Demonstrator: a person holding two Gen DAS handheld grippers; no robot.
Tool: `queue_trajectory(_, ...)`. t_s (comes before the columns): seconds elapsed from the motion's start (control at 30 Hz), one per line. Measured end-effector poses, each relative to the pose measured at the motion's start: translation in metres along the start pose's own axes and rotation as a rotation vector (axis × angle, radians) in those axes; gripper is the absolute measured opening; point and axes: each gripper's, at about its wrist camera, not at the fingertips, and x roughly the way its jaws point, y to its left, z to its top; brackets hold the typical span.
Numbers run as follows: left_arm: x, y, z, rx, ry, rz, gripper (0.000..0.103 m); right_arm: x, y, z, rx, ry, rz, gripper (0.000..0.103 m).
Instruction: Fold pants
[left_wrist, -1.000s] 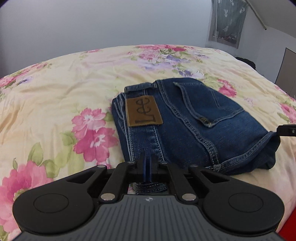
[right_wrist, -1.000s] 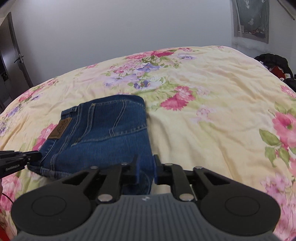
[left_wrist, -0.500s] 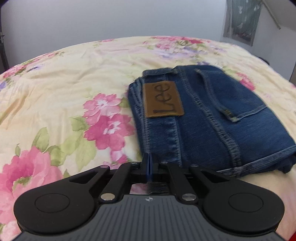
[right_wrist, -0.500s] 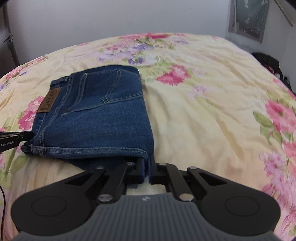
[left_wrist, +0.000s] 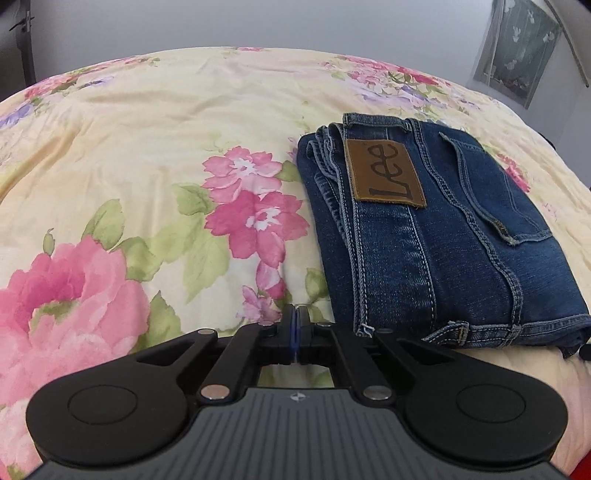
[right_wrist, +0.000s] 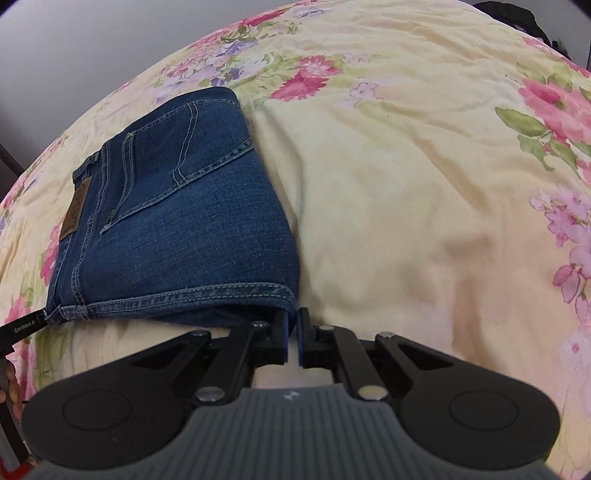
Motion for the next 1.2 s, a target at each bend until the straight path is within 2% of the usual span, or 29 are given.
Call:
queue_trajectory(0.07,-0.011,0.005,0.001,-0.033,-0.034,-0.012,0.005,-0.010,-0.001,-0.009,0.013,-0.010,0.033,0.004)
queue_trajectory(0.13,-0.023,0.011,0.004,-0.070,-0.084,-0.029,0.015,-0.030,0.000,-0.015,0.000,-0.121,0.096,0.005)
queue_trajectory(0.17,-0.027,0.015,0.008,-0.107,-0.108,-0.055,0.026,-0.041,0.000,-0.017,-0.003,-0.187,0.114,0.007)
queue_trajectory(0.2,-0.029,0.021,0.011,-0.152,-0.120,-0.093,0.039,-0.048,-0.002,-0.018,0.000,-0.244,0.141,0.014)
queue_trajectory(0.23,-0.029,0.025,0.014,-0.209,-0.127,-0.139,0.046,-0.053,-0.004,-0.018,0.014,-0.285,0.181,0.027)
queue_trajectory(0.27,-0.028,0.030,0.017,-0.266,-0.132,-0.184,0.058,-0.053,-0.007,-0.015,0.039,-0.312,0.220,0.033)
queue_trajectory(0.33,-0.020,0.035,0.023,-0.349,-0.120,-0.258,0.061,-0.046,-0.011,-0.005,0.078,-0.333,0.235,0.035)
queue_trajectory(0.37,-0.015,0.035,0.027,-0.368,-0.112,-0.269,0.062,-0.040,-0.012,0.001,0.100,-0.351,0.232,0.035)
queue_trajectory(0.47,-0.001,0.024,0.039,-0.323,-0.097,-0.238,0.066,-0.019,-0.016,0.021,0.143,-0.379,0.238,0.035)
queue_trajectory(0.6,0.014,0.016,0.048,-0.267,-0.086,-0.253,0.075,0.007,-0.012,0.051,0.091,-0.361,0.222,0.036)
queue_trajectory(0.7,0.025,0.018,0.052,-0.259,-0.066,-0.260,0.077,0.023,-0.015,0.069,0.118,-0.332,0.278,0.038)
queue_trajectory(0.8,0.038,0.022,0.054,-0.264,-0.045,-0.270,0.077,0.037,-0.016,0.078,0.139,-0.267,0.325,0.039)
queue_trajectory(0.93,0.053,0.033,0.057,-0.322,-0.028,-0.343,0.082,0.055,-0.019,0.083,0.174,-0.194,0.372,0.043)
queue_trajectory(1.03,0.068,0.044,0.059,-0.369,-0.007,-0.430,0.083,0.068,-0.025,0.095,0.216,-0.143,0.430,0.045)
queue_trajectory(1.2,0.092,0.062,0.063,-0.484,0.025,-0.559,0.077,0.099,-0.028,0.120,0.264,-0.033,0.548,0.045)
